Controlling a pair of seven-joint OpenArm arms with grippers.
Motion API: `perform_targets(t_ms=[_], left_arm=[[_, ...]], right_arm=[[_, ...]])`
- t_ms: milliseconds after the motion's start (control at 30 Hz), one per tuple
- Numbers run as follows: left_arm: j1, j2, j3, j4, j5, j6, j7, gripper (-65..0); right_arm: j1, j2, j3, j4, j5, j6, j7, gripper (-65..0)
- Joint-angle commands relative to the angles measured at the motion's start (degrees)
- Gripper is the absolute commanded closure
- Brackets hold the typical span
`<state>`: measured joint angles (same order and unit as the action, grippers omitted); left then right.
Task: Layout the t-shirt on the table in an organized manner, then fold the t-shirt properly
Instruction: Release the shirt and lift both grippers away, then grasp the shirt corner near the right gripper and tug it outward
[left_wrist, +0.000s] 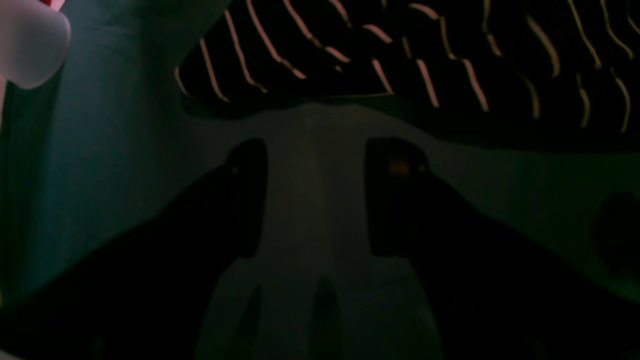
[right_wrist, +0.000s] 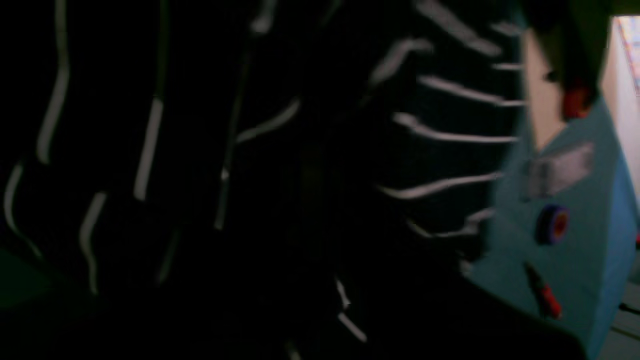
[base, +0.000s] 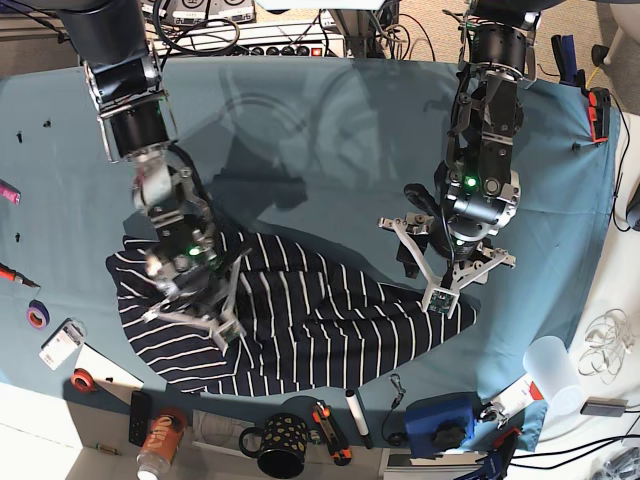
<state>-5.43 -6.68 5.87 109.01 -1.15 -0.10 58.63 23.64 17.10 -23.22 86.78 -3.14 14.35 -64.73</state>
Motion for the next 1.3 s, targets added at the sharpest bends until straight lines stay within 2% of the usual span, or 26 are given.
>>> perform_targets(t_ms=[0,100,233,400,633,800,967,1100,1200,1267], left_arm=[[-1.07,0.00,-0.15,1.16,0.07,0.02,-1.60,-31.8],[-1.05,0.00,-0.15,1.16,0.04,0.02,-1.62,-31.7],[-1.05,-0.02,-0.15,1.16,0.04,0.00,-1.60,-31.7],[-1.03,0.00,-0.11,1.16,-0.11,0.00,-1.62,-31.8],[-1.01,-0.02,-0.11,1.16,-0.17,0.02,-1.62,-31.7],[-0.90,0.00,-0.11,1.16,-0.17,0.02,-1.62,-31.7],[-0.90,0.00,-0.04,1.16,-0.63,0.00,-1.64,-31.7],[-0.90,-0.02,-0.02,1.14,-1.38,0.00,-1.64,-31.7],[-0.90,0.00,-0.02,1.11,-2.58,0.00,-1.66,-31.7],[-0.90,0.00,-0.02,1.09,-2.73,0.00,-1.68,-31.7]], right_arm=[[1.95,1.03,1.90,2.56,-0.94,-1.18,0.72,0.0],[1.95,1.79,7.39,7.21,0.22,-1.62,0.72,0.0],[1.88,1.95,18.08,9.42,4.50,-1.18,0.68,0.0],[0.85,1.95,31.58,8.57,10.03,2.36,0.63,0.0],[-2.14,1.95,48.50,5.11,10.19,9.40,2.34,0.0],[-2.82,1.99,59.65,-1.66,12.28,10.12,6.73,0.0],[-2.89,3.72,63.80,-8.98,17.81,12.15,6.43,0.0],[-2.86,5.86,63.78,-10.78,24.11,17.92,0.72,0.0],[-2.82,8.09,63.69,-10.75,34.38,18.49,-6.16,-16.3],[-2.80,9.97,63.69,-10.71,39.93,18.40,-8.66,-21.7]])
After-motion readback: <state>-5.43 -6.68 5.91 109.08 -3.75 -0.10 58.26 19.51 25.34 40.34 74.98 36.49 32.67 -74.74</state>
